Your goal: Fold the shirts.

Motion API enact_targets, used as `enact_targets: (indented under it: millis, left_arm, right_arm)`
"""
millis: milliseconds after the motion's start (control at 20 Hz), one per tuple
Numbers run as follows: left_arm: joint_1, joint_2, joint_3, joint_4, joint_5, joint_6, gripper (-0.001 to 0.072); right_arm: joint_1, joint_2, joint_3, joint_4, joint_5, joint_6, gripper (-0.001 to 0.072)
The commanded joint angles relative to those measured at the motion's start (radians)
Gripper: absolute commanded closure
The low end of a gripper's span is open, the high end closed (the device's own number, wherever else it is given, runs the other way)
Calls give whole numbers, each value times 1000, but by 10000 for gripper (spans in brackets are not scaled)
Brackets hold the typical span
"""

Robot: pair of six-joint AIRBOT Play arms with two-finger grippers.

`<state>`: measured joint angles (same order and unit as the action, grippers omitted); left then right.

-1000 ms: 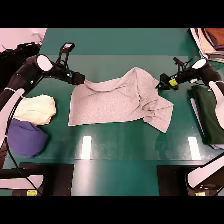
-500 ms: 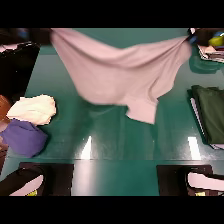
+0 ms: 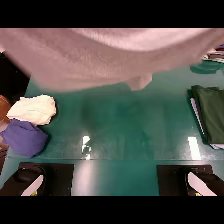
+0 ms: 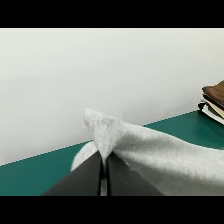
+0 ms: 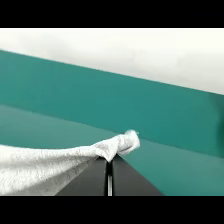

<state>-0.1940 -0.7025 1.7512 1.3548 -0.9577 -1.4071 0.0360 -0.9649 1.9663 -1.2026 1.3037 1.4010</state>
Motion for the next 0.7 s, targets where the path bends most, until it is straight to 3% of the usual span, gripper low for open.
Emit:
enact_targets:
  millis: [0, 150, 300, 500, 650]
  left_arm:
    - [0, 27, 4, 3, -91, -37, 681]
    - [0, -23, -30, 3, -220, -60, 682]
    - [0, -118, -136, 4, -346, -60, 682]
    - [0, -272, -432, -1, -232, -65, 682]
    - [0, -437, -583, 0, -31, -69, 682]
  right_arm:
    - [0, 74, -27, -76, -14, 40, 701]
    - [0, 45, -25, -74, -2, 66, 701]
    - [0, -62, -26, -72, 112, 130, 701]
    - [3, -331, -27, -72, 361, 154, 701]
    - [2, -524, -106, -72, 337, 131, 701]
